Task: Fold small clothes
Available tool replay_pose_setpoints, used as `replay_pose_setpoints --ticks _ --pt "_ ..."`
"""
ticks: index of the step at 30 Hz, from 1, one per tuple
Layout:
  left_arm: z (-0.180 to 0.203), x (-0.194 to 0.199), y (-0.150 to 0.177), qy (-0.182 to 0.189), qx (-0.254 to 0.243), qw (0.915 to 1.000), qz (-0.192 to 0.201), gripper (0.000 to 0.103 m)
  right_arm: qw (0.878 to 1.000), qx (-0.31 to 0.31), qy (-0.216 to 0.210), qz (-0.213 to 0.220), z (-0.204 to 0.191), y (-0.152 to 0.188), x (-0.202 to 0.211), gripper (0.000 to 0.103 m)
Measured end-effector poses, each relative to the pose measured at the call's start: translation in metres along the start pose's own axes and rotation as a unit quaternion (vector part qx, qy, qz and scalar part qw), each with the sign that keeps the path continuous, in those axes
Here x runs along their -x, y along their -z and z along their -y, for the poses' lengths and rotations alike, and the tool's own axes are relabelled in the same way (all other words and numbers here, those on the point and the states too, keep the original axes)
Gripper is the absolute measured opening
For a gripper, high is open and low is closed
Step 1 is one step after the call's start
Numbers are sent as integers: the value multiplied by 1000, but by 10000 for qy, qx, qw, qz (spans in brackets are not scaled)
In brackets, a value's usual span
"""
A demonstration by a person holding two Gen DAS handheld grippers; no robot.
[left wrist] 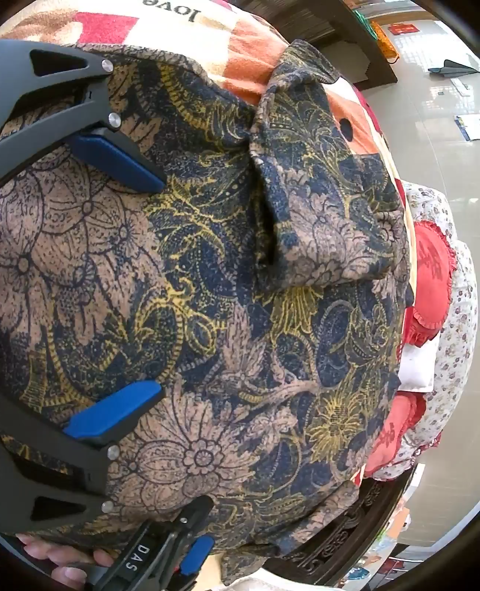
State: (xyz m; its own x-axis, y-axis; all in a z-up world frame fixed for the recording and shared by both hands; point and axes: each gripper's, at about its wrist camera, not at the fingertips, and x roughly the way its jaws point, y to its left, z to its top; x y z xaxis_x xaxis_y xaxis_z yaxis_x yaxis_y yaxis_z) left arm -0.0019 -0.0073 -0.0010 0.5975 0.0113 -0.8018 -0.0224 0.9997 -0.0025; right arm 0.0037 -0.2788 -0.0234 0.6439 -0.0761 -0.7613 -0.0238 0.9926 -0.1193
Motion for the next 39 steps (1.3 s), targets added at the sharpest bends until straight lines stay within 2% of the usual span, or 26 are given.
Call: replay_pose_setpoints --ticks 5,9,13,16,17,19,20,21,22,23,24,25,26,27,28,30,31,33,36,39 --pt "2 -2 -3 37 26 10000 -43 103 10000 3 5 -3 1 0 0 76" --pt "-15 14 -16 206 125 9995 -197 103 10000 -8 -11 0 2 0 -1 76" --pt "-46 45 -37 90 73 9996 265 103 10000 -9 -10 4 2 0 0 76" --pt "-90 54 -61 -427 1 9961 768 103 10000 -8 -9 2 1 0 -2 76" --pt "-111 48 -69 -604 119 9948 815 103 10000 -6 -7 1 1 0 -2 76" --pt "-147 27 -85 -915 467 9929 593 103 10000 -10 -13 -1 0 0 -3 76" --pt "-170 10 -95 -1011 817 9907 398 103 10000 -12 -16 -2 0 1 -3 76" --pt "-178 7 -99 -1107 919 9890 329 103 10000 -13 -19 -1 -1 1 -4 76" --pt "-188 -14 -105 -1083 1127 9876 -176 103 10000 -15 -22 0 -1 1 -4 76" --pt "-192 -27 -109 -987 1264 9861 -440 102 10000 -15 -22 -1 -1 1 -4 76" --pt "-195 -39 -112 -827 1437 9841 -638 102 10000 -16 -24 -2 2 0 0 76" --pt "-195 -42 -113 -832 1476 9828 -729 102 10000 -18 -29 -4 3 0 0 76" --pt "-189 -47 -114 -988 1413 9808 -910 102 10000 -17 -27 -3 3 0 0 76" --pt "-188 -50 -115 -1130 1366 9802 -883 101 10000 -14 -22 -2 3 0 0 76" --pt "-187 -51 -115 -1480 1287 9769 -844 99 10000 -15 -24 -2 3 0 1 76" --pt "-196 -42 -109 -1900 1483 9674 -778 99 10000 -12 -18 -2 2 0 0 76" --pt "-207 -33 -98 -1925 1822 9608 -818 99 10000 -13 -19 -4 2 0 0 76" --pt "-224 -22 -85 -1770 2239 9547 -835 97 10000 -10 -16 -6 3 0 1 76" --pt "-226 4 -67 -1405 2500 9572 -392 97 10000 -18 -26 -6 2 0 0 76" --pt "-223 8 -58 -957 2573 9616 -52 96 10000 -17 -26 -8 2 0 0 76"
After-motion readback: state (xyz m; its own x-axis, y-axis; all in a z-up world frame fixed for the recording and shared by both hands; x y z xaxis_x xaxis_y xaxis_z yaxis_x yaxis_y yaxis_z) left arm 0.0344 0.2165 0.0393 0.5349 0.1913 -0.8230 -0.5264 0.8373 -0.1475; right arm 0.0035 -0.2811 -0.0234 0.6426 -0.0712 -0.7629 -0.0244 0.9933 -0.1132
